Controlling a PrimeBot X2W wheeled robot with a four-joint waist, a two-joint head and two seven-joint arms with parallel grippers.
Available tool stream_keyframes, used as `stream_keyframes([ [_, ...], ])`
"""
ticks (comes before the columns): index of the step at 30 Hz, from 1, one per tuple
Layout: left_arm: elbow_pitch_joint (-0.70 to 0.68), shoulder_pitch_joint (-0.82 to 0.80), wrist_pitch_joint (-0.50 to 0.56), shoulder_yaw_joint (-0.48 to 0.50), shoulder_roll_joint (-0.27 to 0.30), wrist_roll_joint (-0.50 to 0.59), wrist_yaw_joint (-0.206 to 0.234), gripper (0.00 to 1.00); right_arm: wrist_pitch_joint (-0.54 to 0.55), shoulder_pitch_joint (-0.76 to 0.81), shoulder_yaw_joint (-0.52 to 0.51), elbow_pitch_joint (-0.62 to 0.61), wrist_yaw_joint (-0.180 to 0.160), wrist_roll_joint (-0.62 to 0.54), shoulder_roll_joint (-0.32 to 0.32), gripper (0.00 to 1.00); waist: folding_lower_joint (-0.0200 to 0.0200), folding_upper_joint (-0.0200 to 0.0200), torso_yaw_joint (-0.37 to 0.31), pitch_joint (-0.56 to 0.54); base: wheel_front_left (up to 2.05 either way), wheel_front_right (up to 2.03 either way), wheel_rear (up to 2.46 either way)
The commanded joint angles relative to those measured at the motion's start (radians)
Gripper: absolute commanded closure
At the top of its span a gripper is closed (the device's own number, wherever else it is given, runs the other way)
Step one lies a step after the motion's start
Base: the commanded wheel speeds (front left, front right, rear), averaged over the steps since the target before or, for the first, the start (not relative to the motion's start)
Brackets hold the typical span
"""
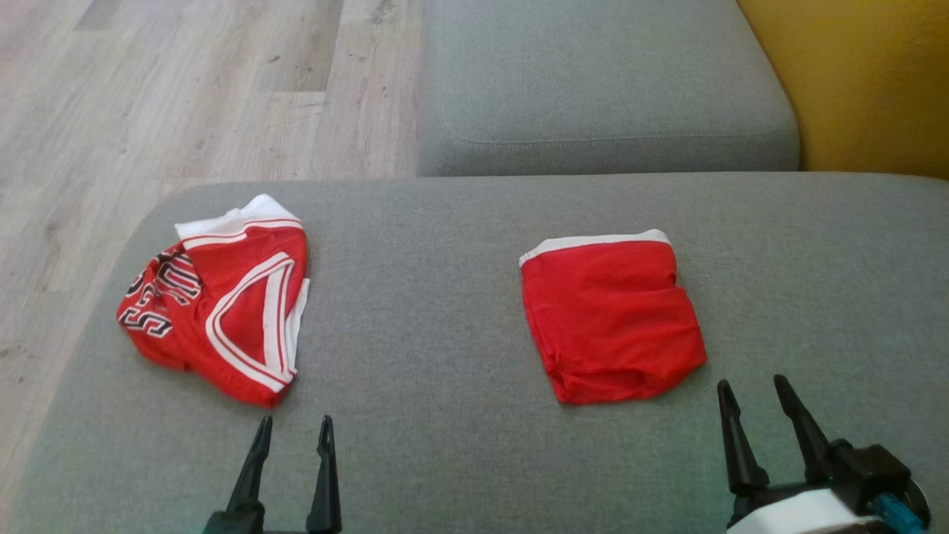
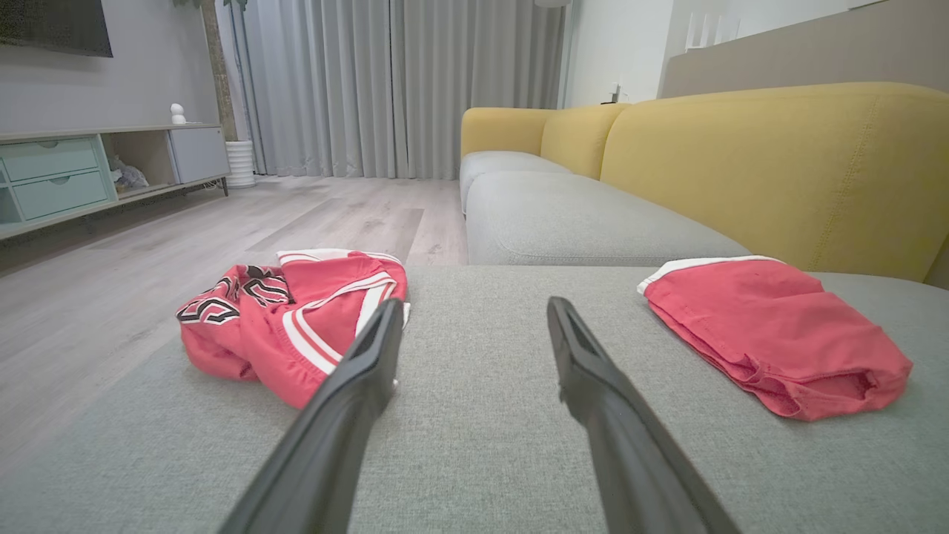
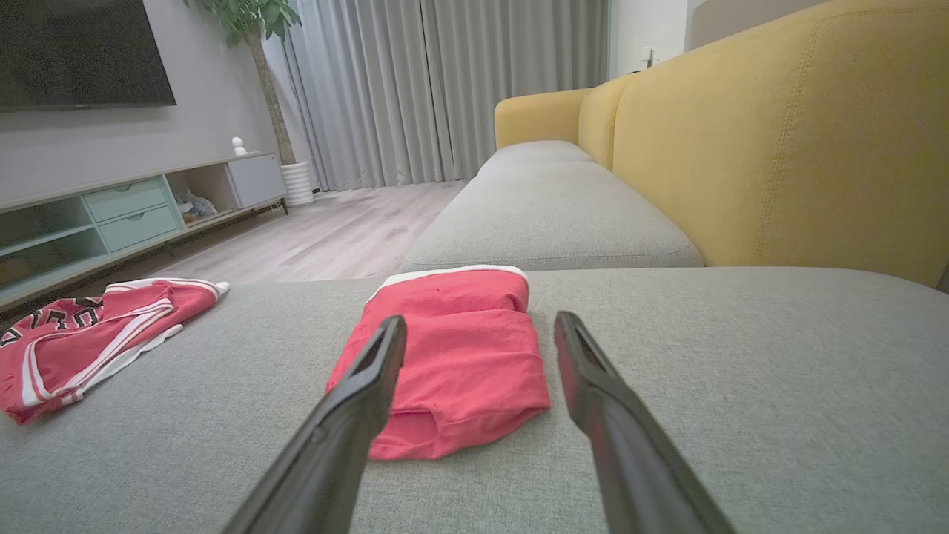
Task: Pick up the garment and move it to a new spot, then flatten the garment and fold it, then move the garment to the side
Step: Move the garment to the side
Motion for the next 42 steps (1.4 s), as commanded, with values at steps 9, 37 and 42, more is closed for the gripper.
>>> stream_keyframes([
  [9,-0.029,-0.052,-0.005,0.045,-0.002,0.008,-0.003,0.0,-0.012,-0.039,0.029,-0.001,-0.001,0.027,-0.009,0.0,0.0,0.0,0.015,0.024,0.0,0.0,0.0],
  [37,-0.032,-0.227,-0.005,-0.014,-0.002,-0.049,-0.01,0.0,0.195,-0.71,0.289,0.605,-0.001,0.486,-0.225,1.0,0.0,0.0,0.099,0.348,0.0,0.0,0.0],
  [42,-0.036,-0.237,-0.005,-0.007,-0.002,-0.044,-0.011,0.0,0.169,-0.739,0.311,0.608,-0.001,0.515,-0.266,1.0,0.0,0.0,0.068,0.376,0.0,0.0,0.0],
])
